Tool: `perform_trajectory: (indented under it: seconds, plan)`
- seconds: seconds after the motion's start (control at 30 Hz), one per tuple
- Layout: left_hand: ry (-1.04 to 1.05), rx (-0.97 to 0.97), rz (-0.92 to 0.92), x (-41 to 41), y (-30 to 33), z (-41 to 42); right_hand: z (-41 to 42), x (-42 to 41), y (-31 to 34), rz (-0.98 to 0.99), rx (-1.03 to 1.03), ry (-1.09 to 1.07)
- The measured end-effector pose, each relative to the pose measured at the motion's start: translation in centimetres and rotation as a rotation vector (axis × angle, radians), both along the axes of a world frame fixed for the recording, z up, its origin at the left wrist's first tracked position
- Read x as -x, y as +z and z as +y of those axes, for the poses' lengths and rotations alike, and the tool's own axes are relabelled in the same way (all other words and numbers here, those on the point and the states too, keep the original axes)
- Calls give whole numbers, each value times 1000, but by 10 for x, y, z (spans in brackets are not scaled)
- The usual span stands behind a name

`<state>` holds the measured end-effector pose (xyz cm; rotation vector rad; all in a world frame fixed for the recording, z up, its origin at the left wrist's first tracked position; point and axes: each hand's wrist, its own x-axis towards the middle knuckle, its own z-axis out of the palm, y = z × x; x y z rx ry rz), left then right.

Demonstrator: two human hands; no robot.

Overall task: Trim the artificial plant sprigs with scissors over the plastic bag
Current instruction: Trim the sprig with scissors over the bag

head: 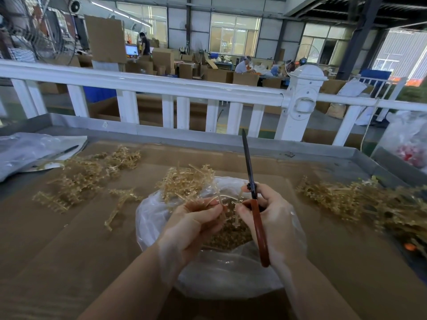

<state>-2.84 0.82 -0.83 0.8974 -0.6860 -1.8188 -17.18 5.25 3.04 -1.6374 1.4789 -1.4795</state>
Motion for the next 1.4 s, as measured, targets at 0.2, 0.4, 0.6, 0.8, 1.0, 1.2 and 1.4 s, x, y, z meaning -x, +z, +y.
perform_trajectory:
  seconds: [0.2, 0.4, 0.6, 0.8, 1.0, 1.2, 1.4]
  plan:
    - [-84, -6, 46, 1, -3, 4, 1, 1, -2, 23, -21, 16]
    - [-96, 47, 27, 1, -3, 6, -2, -1, -3, 69, -25, 10]
    - [-3, -18, 83, 4, -1, 3, -2, -1, -3, 174, -20, -10]
    - [131, -3, 128, -1, 4, -10, 0, 4, -9, 354, -47, -30]
    - [231, -60, 187, -4, 0, -16, 0, 3, -33, 567, -35, 5]
    - [244, -126, 206, -6, -10, -16, -2, 7, -49, 781, -16, -3]
    - [258, -148, 217, -6, -10, -17, -2, 10, -55, 827, -20, -13]
